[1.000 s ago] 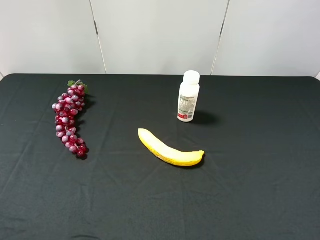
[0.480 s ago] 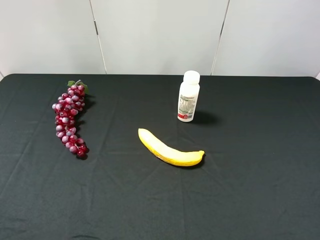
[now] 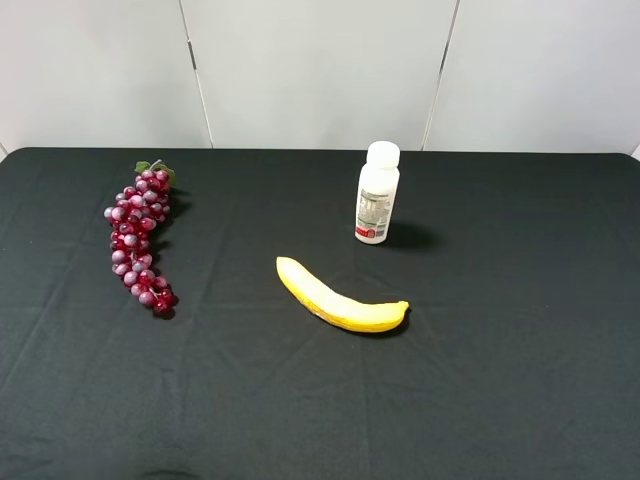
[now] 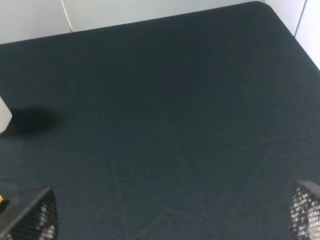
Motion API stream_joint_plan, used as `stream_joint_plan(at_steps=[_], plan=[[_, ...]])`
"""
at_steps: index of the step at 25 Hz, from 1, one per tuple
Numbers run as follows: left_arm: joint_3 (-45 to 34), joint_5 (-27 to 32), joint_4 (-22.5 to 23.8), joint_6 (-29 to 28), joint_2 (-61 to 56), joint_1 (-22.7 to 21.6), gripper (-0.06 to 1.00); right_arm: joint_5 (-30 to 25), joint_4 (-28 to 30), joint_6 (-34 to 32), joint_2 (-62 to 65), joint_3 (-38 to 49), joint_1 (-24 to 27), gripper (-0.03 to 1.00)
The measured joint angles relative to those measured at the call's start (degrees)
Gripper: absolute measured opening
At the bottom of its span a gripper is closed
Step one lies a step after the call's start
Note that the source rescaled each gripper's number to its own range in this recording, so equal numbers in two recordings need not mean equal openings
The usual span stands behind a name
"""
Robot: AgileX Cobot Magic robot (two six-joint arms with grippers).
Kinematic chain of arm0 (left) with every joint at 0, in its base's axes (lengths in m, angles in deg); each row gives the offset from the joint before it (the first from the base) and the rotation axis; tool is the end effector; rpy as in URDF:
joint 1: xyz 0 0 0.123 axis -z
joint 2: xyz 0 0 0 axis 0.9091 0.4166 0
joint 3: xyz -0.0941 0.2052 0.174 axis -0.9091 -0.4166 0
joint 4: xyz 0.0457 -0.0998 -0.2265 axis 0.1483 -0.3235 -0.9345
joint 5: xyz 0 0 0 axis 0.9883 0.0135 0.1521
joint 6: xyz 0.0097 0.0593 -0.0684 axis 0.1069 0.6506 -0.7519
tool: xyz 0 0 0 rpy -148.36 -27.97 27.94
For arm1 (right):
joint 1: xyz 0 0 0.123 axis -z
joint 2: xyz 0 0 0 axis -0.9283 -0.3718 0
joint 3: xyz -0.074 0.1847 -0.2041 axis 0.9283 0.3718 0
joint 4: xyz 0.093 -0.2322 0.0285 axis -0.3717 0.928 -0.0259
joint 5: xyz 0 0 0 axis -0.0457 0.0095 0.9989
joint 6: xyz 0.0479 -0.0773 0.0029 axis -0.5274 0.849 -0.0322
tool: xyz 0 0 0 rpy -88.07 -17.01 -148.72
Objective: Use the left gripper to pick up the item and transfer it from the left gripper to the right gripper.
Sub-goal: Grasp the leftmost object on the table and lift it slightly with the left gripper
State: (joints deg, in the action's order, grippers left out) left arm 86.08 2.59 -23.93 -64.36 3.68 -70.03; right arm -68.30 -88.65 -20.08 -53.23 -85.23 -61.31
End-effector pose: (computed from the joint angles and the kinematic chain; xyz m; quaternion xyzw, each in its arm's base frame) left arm 0.0844 0.0087 0.3214 -0.0883 0.9318 0.0067 0.3519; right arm -0.0029 0.0015 0.2787 0.0585 0.8404 -0.0193 0.5385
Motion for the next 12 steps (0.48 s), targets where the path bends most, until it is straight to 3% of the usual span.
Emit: stream_joint_plan(at_steps=[12], plan=[[0.64,-14.70,-3.90,1.07,34.84,0.06,1.00,-0.05,0.00,0.00,0.00,0.00,0.00,1.00]])
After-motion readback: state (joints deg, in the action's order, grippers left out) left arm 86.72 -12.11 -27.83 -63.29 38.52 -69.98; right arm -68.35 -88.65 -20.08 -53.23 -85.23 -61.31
